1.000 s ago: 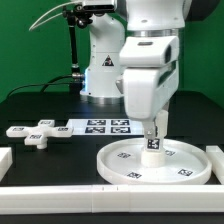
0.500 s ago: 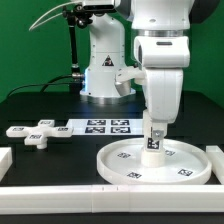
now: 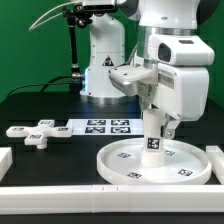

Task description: Assemble round table

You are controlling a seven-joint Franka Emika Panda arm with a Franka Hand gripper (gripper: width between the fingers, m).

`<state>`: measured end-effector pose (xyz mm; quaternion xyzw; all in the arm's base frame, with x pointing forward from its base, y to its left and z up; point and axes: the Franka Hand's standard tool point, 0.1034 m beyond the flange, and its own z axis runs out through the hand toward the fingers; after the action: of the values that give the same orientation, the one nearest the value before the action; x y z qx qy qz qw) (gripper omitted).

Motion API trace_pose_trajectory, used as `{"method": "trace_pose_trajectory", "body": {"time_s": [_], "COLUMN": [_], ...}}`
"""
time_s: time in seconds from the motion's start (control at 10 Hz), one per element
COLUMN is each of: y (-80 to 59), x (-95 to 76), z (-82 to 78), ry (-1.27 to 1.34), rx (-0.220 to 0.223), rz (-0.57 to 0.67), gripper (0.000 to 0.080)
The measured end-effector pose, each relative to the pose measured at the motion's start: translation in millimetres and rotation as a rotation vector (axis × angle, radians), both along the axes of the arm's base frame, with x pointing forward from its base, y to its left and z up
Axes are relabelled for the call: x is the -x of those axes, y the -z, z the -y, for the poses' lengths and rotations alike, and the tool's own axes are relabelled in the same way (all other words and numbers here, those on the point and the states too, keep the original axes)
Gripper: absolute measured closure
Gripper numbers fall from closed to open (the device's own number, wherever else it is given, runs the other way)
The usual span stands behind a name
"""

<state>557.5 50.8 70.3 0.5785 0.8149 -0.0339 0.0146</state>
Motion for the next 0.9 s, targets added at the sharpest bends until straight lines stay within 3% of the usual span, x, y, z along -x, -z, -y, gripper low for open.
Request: {"method": "trace_pose_trajectory", "body": {"time_s": [0.2, 0.4, 0.9], "y": [0.7, 2.3, 2.5], "x": [0.4, 1.5, 1.6], "z": [2.2, 3.4, 6.1], "ry": [-0.046, -0.037, 0.004], "rx": [0.006, 0.007, 0.006], "rz": [-0.004, -0.009, -0.007], "gripper": [0.0150, 0.0396, 0.0393]}}
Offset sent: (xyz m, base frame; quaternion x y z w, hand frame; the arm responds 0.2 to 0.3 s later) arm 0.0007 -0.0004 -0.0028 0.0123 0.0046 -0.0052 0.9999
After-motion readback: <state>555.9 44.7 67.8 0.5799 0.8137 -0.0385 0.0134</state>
